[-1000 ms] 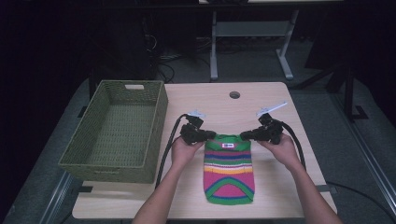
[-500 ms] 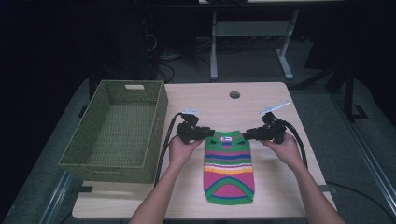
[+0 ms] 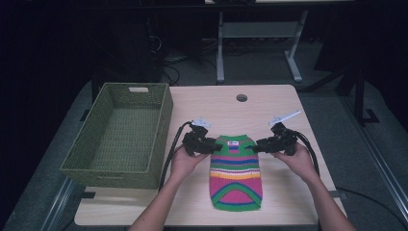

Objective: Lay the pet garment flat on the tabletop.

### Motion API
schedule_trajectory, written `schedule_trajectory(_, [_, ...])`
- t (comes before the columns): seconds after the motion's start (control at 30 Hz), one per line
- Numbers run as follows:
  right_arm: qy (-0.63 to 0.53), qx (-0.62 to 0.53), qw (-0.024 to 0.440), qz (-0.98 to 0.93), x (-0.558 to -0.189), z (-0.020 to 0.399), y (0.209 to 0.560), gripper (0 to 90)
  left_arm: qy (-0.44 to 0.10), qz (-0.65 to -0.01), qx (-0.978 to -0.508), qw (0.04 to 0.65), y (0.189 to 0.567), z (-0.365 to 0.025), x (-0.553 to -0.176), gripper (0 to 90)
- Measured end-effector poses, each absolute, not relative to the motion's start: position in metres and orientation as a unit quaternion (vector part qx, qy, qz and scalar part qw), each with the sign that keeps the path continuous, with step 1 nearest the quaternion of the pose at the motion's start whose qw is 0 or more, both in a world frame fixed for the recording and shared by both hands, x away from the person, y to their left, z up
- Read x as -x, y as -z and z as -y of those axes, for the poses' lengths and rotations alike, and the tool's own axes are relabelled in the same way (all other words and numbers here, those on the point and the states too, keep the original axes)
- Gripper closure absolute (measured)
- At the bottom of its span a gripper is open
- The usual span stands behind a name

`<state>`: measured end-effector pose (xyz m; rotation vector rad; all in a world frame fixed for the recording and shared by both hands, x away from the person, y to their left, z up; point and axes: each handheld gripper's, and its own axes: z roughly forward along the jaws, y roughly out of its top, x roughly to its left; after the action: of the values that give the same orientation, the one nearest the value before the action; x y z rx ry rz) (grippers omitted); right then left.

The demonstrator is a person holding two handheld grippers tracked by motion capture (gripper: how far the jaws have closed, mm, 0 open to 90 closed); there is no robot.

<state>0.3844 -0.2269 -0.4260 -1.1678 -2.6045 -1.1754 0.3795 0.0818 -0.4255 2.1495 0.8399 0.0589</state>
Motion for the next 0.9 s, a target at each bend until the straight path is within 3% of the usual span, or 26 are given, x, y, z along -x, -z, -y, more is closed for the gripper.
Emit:
schedule_trajectory(0.13, [0.370, 0.373, 0.020, 0.851, -0.375, 0.227, 0.428, 46.3, -0.023, -0.328, -0.861, 0.388, 0.426, -0.077, -0.370, 40.0])
schedule_trajectory(0.3, [0.365, 0.363, 0.014, 0.857, -0.365, 0.227, 0.428, 43.3, -0.026, -0.310, -0.869, 0.386, 0.427, -0.073, -0.359, 32.6])
schedule_trajectory(0.9, [0.360, 0.350, -0.004, 0.865, -0.328, 0.230, 0.432, 43.4, -0.020, -0.284, -0.884, 0.369, 0.433, -0.075, -0.328, 34.1])
